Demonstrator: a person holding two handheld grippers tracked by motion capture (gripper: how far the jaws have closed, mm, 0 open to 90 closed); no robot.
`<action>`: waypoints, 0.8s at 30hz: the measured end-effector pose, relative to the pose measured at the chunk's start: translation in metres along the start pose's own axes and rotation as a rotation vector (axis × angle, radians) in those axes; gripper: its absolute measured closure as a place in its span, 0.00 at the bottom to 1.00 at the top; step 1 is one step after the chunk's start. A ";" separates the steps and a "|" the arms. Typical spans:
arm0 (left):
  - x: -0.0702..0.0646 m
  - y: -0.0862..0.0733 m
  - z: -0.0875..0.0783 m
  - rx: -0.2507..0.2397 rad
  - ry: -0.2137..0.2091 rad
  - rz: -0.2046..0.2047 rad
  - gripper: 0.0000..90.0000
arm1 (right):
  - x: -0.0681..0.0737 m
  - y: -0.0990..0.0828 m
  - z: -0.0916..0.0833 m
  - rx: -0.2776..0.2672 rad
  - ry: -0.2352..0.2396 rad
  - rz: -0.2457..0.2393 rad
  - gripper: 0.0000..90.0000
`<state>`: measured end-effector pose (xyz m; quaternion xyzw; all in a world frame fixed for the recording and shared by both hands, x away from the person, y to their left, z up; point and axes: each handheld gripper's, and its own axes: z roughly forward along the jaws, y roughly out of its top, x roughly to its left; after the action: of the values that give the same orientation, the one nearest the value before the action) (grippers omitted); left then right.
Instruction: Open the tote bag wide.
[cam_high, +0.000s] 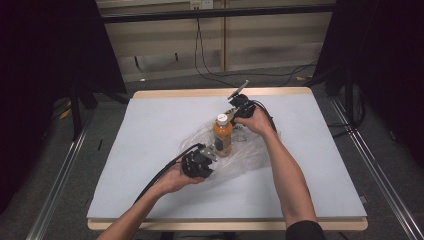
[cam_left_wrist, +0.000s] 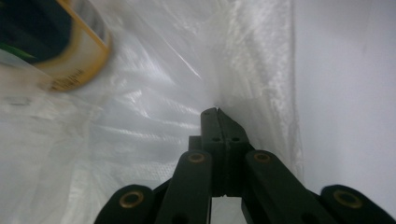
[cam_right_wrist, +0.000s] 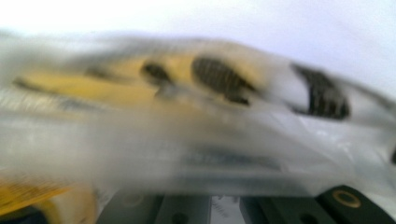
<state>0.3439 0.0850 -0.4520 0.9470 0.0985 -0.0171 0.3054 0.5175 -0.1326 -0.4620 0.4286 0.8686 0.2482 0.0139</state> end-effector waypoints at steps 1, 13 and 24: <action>0.003 -0.002 -0.003 -0.048 0.002 -0.019 1.00 | 0.002 -0.001 -0.002 -0.010 0.011 -0.002 1.00; 0.008 -0.026 -0.067 -0.471 0.084 -0.157 0.93 | 0.030 -0.044 -0.085 -0.319 0.041 -0.005 0.88; 0.001 -0.066 -0.097 -0.609 0.299 -0.193 0.28 | 0.055 -0.116 -0.120 -0.582 0.015 -0.047 0.16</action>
<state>0.3289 0.1933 -0.4113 0.7906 0.2319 0.1231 0.5531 0.3690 -0.2005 -0.3981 0.3848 0.7704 0.4899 0.1358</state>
